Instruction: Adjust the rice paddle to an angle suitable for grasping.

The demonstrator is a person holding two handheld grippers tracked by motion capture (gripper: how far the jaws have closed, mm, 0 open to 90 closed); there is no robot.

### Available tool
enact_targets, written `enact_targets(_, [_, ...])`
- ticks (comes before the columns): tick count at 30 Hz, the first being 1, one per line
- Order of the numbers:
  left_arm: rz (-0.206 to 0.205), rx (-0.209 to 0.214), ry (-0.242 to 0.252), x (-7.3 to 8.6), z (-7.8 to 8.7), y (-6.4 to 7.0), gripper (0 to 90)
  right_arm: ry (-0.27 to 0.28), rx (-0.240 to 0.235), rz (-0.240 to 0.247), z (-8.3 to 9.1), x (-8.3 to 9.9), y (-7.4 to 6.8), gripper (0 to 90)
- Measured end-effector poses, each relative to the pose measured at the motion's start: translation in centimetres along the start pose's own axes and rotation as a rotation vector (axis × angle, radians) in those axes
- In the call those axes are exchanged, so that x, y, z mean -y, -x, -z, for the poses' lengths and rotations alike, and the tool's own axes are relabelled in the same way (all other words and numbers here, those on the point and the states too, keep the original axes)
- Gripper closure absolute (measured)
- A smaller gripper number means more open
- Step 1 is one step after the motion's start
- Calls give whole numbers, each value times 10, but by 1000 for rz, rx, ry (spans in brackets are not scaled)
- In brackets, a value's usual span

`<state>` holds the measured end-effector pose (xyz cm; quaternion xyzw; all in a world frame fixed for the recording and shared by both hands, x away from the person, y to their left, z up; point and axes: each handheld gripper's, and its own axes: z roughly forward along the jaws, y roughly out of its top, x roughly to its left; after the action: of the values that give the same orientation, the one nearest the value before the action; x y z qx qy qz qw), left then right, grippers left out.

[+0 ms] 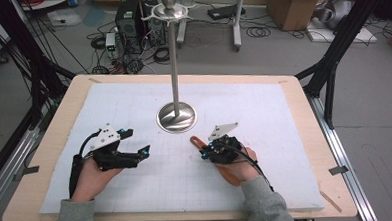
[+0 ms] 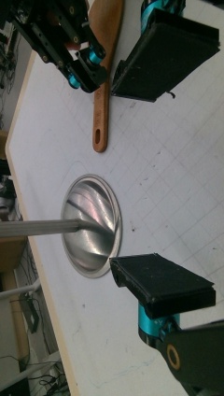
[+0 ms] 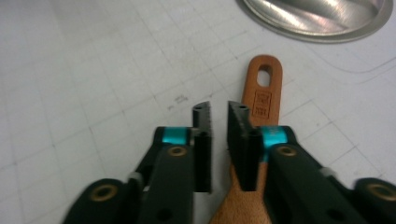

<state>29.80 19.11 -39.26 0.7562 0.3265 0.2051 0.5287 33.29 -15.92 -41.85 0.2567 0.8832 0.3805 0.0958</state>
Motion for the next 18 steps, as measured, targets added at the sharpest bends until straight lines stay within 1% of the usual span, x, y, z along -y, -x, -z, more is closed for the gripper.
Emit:
enact_targets(1, [0,0,-1,0,0,0,155,0,0,0,0,0,0,723])
enact_targets(2, [0,0,-2,0,0,-1,156,14,16,-7,3,-1,0,647])
enact_targets(3, [1,-1,-2,0,0,-1,156,14,16,-7,3,-1,0,647])
enact_targets(4, [3,0,-2,0,0,0,156,18,28,-27,5,-2,2,595])
enact_targets(5, [4,0,-3,0,0,0,156,18,28,-27,5,-2,2,595])
enact_targets(7, [-2,2,-3,0,0,-1,156,27,25,-65,7,-2,3,544])
enact_targets(8, [0,3,-3,0,0,0,156,35,29,-83,10,-1,5,485])
enact_targets(9, [2,3,-2,0,-1,0,156,35,29,-83,10,-1,5,485])
enact_targets(11, [6,3,-1,-1,-2,-1,156,41,33,-102,12,-1,7,430])
enact_targets(12, [3,3,-3,-1,-2,-1,156,48,48,-112,15,-1,8,363])
enact_targets(13, [0,4,-4,-1,-3,-1,156,48,48,-112,15,-1,8,363])
enact_targets(14, [3,6,-6,-1,-4,-1,156,52,64,-128,18,-2,9,280])
enact_targets(15, [4,9,-7,-1,-5,-1,156,52,64,-128,18,-2,9,280])
enact_targets(18, [0,11,-13,0,-6,-1,156,52,84,-142,23,-4,10,164])
